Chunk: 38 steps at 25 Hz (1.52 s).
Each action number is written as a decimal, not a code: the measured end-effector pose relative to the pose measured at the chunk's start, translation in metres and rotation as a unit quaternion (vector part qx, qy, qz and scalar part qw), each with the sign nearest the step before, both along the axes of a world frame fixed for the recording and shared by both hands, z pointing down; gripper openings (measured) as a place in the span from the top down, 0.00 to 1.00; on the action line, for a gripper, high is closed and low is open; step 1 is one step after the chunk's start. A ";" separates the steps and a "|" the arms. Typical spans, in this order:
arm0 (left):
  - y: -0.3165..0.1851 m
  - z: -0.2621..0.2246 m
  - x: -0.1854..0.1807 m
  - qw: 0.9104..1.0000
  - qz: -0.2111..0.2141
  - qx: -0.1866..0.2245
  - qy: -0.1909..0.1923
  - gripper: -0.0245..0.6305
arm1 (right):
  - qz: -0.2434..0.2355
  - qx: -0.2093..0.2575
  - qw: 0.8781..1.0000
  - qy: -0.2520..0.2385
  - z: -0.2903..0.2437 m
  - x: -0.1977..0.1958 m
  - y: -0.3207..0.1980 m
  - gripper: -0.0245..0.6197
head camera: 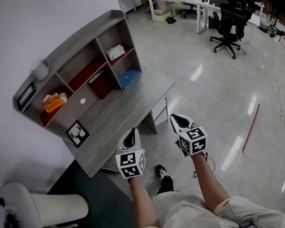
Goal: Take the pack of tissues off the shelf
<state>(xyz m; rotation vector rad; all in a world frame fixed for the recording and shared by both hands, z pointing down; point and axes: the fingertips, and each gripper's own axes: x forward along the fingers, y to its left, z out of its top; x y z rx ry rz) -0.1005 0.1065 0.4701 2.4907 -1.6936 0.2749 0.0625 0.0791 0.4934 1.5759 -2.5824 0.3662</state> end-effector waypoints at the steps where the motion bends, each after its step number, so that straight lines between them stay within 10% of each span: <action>1: -0.010 -0.002 -0.001 1.000 0.001 0.001 -0.001 0.95 | 0.001 -0.001 1.000 -0.001 0.000 0.000 -0.009 0.94; 20: -0.191 -0.010 -0.021 0.998 0.047 0.017 0.025 0.95 | -0.034 -0.063 0.997 0.027 0.024 -0.043 -0.164 0.94; 38: -0.261 -0.001 -0.058 0.998 0.035 0.025 0.038 0.95 | -0.044 -0.091 0.995 -0.013 0.037 -0.059 -0.226 0.94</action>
